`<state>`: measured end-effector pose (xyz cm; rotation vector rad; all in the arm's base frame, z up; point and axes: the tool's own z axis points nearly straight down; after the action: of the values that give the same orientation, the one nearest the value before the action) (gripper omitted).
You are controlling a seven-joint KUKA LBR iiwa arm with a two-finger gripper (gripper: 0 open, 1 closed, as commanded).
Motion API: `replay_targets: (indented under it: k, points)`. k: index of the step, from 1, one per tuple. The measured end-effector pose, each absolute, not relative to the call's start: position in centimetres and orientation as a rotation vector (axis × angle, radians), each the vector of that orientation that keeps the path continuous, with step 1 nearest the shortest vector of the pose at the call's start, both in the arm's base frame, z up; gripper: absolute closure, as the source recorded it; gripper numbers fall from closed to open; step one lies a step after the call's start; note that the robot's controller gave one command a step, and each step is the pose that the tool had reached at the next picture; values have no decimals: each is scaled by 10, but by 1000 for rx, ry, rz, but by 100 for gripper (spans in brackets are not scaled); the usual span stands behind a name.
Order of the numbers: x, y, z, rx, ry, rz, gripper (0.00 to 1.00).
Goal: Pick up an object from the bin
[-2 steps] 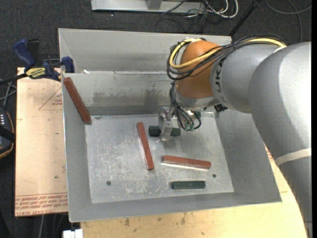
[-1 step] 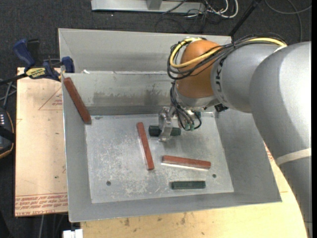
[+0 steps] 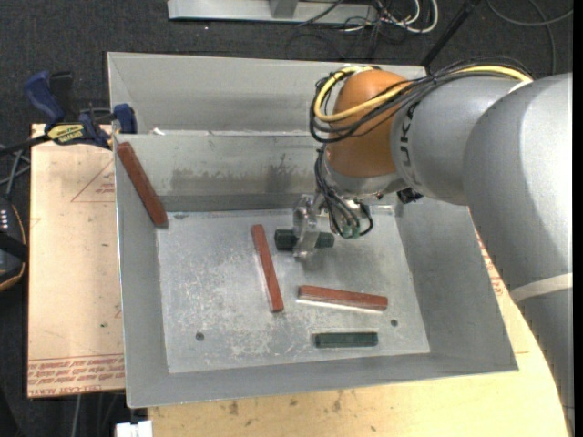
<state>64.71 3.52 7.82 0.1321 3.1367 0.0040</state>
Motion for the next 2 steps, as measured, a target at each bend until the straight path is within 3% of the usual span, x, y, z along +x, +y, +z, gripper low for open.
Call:
replay_targets:
  k: [2]
  points:
    - [649,35,97,133,3133,3,100]
